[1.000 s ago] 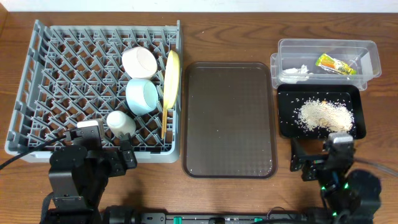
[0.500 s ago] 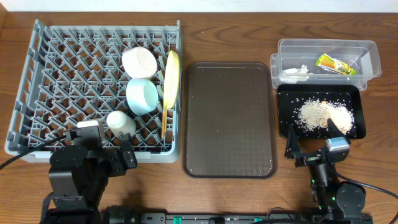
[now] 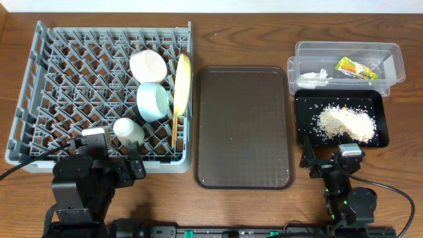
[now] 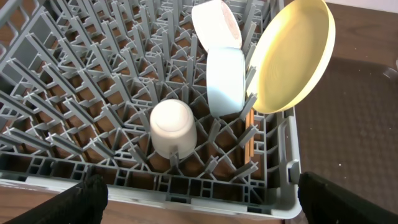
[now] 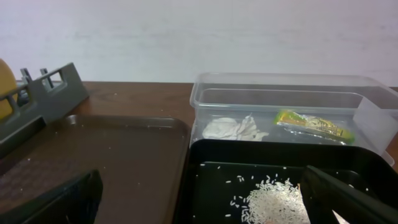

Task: Sort waste into correct bins and load items into the dishwasher rack

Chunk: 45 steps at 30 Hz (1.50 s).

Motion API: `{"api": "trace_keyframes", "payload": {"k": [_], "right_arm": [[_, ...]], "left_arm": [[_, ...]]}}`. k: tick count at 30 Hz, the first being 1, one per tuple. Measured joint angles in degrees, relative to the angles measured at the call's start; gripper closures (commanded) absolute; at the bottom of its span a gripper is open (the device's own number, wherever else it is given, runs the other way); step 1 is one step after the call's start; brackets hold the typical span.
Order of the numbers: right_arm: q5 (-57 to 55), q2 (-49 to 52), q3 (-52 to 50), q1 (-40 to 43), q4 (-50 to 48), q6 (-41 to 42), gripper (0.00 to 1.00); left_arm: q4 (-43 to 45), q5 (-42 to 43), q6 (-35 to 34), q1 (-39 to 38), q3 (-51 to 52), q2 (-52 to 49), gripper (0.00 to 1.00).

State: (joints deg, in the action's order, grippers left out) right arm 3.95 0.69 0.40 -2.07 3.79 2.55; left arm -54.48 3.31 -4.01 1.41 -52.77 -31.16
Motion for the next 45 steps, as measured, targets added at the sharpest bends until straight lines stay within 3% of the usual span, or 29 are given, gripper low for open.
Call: {"api": "trace_keyframes", "payload": {"k": [34, 39, 45], "right_arm": [[-0.15, 0.0, 0.0, -0.04, 0.0, 0.0, 0.01], [-0.2, 0.02, 0.0, -0.07, 0.02, 0.0, 0.01], [-0.39, 0.0, 0.0, -0.07, 0.0, 0.0, 0.01]], "left_arm": [[-0.57, -0.04, 0.0, 0.0, 1.09, 2.25, 0.01], [2.93, -0.09, 0.0, 0.0, 9.18, 10.21, 0.01], [14.1, -0.11, -0.9, -0.04, 25.35, 20.5, 0.01]]}}
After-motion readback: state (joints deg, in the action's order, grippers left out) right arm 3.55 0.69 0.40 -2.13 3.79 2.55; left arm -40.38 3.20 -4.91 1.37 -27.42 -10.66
